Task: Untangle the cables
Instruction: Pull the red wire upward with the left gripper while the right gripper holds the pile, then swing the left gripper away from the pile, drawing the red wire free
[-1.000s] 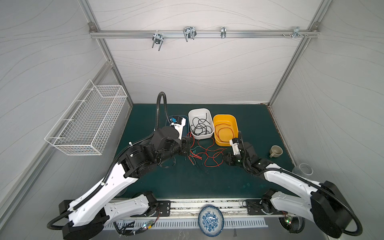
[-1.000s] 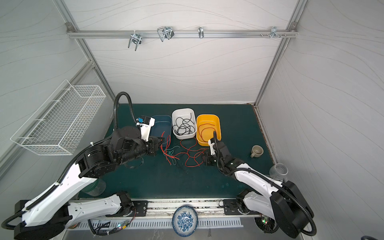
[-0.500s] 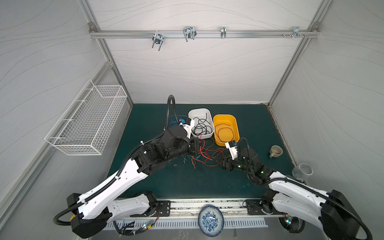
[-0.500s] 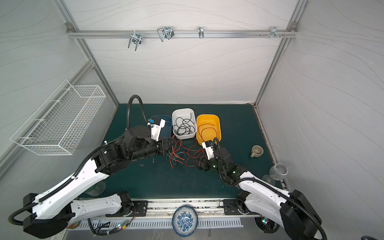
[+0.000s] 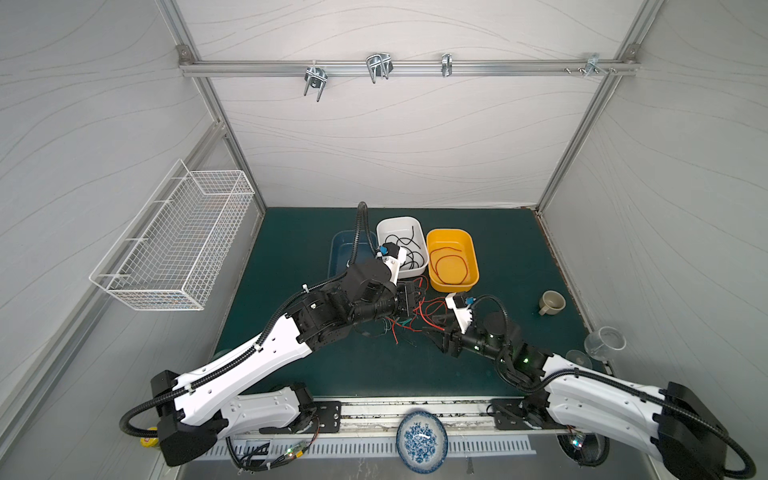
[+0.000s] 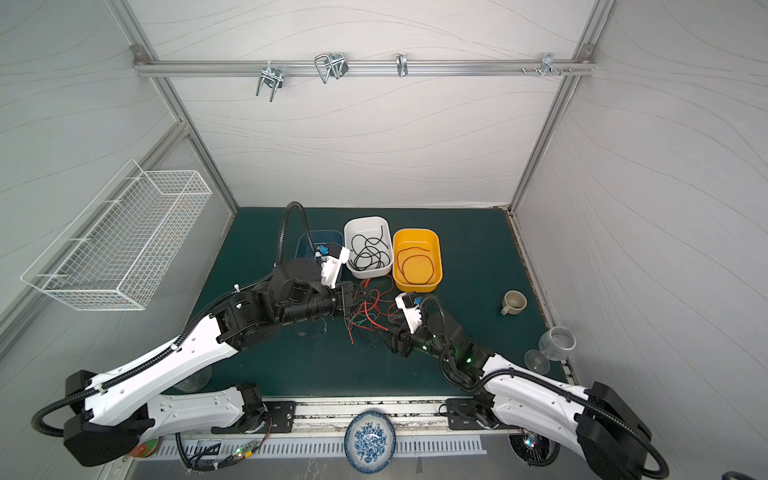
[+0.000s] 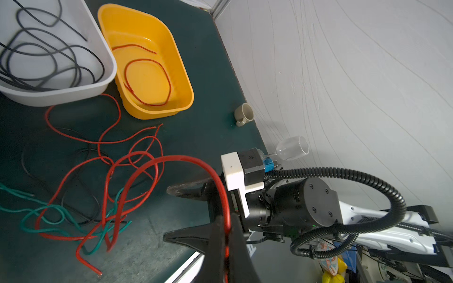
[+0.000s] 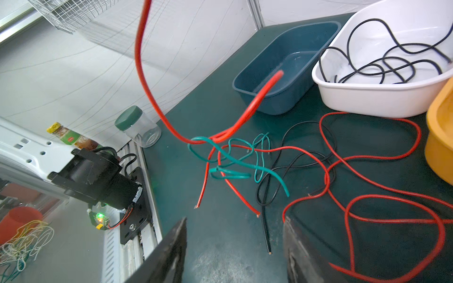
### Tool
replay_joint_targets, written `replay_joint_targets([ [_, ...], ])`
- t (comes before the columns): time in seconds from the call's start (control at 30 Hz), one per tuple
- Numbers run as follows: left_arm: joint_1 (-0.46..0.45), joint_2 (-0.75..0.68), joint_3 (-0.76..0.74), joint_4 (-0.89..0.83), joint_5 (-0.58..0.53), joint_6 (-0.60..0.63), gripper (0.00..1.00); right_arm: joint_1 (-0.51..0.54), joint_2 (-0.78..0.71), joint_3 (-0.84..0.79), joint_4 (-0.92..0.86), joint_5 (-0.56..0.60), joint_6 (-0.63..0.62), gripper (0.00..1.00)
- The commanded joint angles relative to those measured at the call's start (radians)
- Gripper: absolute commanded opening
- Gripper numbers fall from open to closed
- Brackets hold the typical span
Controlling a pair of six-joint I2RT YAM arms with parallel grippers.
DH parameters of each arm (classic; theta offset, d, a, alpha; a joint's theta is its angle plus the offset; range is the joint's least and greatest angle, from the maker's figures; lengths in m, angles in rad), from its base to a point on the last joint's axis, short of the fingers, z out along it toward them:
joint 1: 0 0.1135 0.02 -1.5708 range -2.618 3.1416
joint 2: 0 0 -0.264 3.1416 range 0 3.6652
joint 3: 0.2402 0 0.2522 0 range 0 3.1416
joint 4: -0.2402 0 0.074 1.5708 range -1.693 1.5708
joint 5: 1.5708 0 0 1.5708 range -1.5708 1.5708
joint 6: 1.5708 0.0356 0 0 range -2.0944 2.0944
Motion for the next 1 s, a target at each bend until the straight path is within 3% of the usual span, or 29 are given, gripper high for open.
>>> replay_joint_targets([
  [0.0,-0.017,0.001,-0.006,0.115,0.011,-0.051,0.0,0.014,-0.027,-0.013,0.058,0.062,-0.036,0.62],
  [0.57,-0.113,0.007,0.03,0.188,-0.038,-0.085,0.0,0.07,0.015,0.004,0.058,0.099,-0.101,0.6],
  [0.7,-0.119,-0.001,0.04,0.186,-0.036,-0.09,0.0,0.071,0.013,0.007,0.047,0.116,-0.11,0.55],
  [0.97,-0.126,-0.014,0.051,0.176,-0.03,-0.097,0.0,0.071,0.024,0.016,0.027,0.139,-0.125,0.32],
])
